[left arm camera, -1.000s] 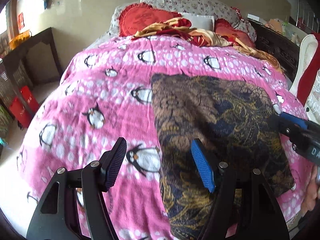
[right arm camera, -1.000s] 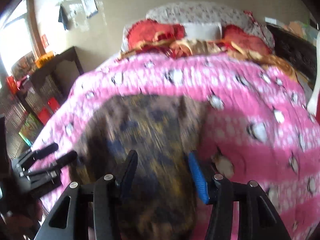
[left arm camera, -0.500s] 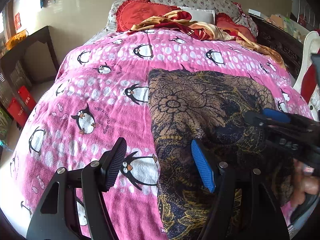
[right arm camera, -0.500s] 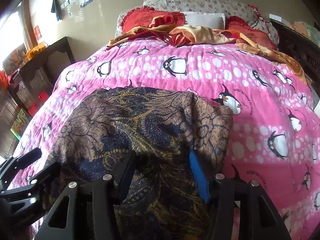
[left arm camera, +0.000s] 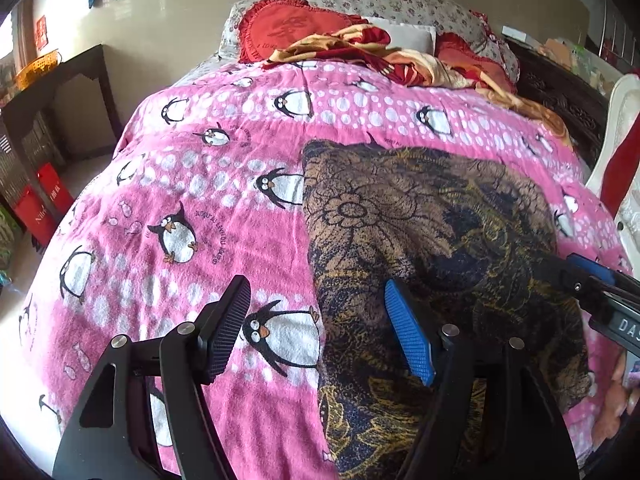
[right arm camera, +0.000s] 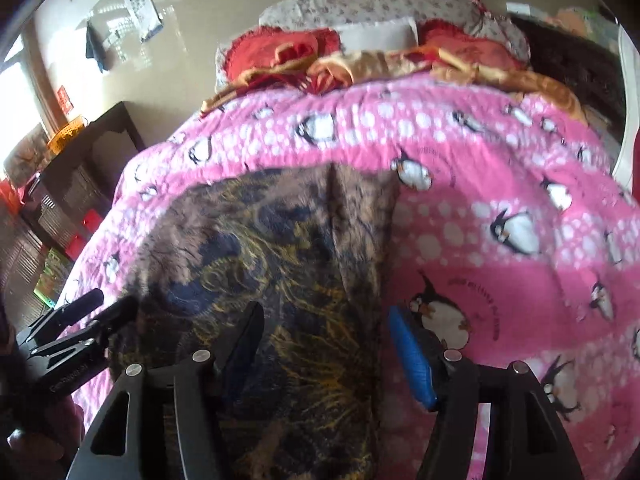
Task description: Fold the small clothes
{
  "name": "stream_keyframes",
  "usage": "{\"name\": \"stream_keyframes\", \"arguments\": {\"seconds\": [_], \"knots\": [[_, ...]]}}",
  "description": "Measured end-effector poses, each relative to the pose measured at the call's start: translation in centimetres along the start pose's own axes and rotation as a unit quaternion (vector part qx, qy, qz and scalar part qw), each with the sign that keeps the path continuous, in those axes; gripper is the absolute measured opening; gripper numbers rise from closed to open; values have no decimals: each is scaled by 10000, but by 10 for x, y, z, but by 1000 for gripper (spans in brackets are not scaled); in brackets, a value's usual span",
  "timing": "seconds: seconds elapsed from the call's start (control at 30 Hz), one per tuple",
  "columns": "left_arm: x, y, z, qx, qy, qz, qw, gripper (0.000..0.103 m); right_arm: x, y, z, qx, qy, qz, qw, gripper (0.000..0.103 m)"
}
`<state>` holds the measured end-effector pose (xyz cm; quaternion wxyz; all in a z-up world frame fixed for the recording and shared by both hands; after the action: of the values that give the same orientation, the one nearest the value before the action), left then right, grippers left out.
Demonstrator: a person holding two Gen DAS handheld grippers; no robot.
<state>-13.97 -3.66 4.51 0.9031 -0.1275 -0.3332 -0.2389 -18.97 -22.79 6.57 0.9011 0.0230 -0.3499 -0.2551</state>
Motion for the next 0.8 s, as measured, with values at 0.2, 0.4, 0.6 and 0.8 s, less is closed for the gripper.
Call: {"name": "stream_keyframes", "arguments": {"seconds": [0.2,0.4,0.6,0.8], "knots": [[16,7,36,-31,-451,257,9986,70,17,25,43,-458,-575,500,9960,86],[23,2,64,-7,-698,198,9974,70,13,37,61,-795,-758,613,9921,98],[22,-6,74,114,-826,-45,9965,70,9,34,63,-688,-644,341,9950,98],[26,-8,83,164,-928,-67,9955,70,16,33,78,-520,-777,98,9956,100]]}}
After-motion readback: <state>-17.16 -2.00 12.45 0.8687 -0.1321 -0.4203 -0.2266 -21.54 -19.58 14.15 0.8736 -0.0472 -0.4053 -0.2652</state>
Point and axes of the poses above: each gripper's, at about its wrist camera, not at the fingertips, and z roughly against the way its jaws point, y to its left, x to its top, the point moved 7 cm from there along -z, roughly the way its jaws point, and after that the axes turned 2 degrees about -x, right-handed, at the moved point
